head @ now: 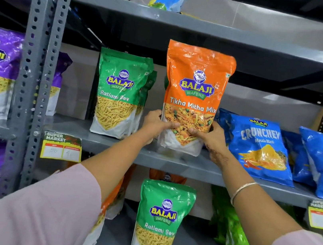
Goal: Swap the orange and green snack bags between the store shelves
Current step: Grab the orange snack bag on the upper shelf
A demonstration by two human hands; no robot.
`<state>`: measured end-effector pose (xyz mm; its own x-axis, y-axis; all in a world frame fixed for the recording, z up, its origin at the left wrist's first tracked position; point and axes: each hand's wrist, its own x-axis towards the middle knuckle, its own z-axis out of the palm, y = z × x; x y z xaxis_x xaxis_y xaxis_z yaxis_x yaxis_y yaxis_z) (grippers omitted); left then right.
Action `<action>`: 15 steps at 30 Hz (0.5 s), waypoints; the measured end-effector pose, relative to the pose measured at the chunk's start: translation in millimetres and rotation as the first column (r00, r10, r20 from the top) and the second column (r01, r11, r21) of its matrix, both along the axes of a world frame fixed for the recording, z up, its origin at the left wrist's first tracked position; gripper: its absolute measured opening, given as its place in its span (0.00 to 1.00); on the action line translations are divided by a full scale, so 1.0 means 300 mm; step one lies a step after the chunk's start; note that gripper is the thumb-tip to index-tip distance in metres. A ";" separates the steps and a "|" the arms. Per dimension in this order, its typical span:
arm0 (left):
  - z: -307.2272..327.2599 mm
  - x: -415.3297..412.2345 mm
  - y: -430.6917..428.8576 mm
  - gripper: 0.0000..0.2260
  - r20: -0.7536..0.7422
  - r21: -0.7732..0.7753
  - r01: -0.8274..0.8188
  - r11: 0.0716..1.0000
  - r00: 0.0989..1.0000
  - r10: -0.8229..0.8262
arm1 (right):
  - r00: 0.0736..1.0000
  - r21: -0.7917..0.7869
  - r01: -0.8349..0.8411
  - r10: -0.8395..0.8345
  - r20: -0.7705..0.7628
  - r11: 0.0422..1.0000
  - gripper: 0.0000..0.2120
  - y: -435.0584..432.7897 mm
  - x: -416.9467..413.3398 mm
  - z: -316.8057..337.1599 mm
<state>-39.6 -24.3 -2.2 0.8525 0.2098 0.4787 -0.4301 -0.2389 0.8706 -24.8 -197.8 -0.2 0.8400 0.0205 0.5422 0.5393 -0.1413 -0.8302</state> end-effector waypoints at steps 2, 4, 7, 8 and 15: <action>-0.010 -0.029 -0.020 0.24 0.018 0.006 0.004 1.000 1.000 -0.004 | 1.000 -0.005 0.008 -0.008 0.010 1.000 0.30 -0.023 -0.064 0.002; -0.021 -0.068 -0.044 0.23 0.039 -0.004 0.011 1.000 0.999 -0.011 | 1.000 -0.017 0.011 -0.011 0.018 1.000 0.30 -0.048 -0.122 -0.001; -0.047 -0.150 -0.095 0.21 0.081 0.003 0.015 1.000 0.997 -0.015 | 0.999 -0.021 0.037 -0.036 0.039 0.999 0.31 -0.103 -0.204 -0.026; -0.063 -0.178 -0.117 0.22 0.091 0.001 0.019 1.000 0.996 -0.019 | 0.998 -0.025 0.052 -0.051 0.041 0.998 0.31 -0.126 -0.227 -0.041; -0.239 -0.337 -0.253 0.25 0.036 0.006 0.105 0.994 0.994 -0.105 | 0.996 -0.051 0.087 -0.087 0.011 0.995 0.31 -0.278 -0.394 -0.216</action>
<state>-140.8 -100.2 -74.0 0.8520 0.1183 0.5099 -0.4838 -0.1943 0.8534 -143.0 -281.2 -64.9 0.8351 -0.0249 0.5495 0.5302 -0.2301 -0.8161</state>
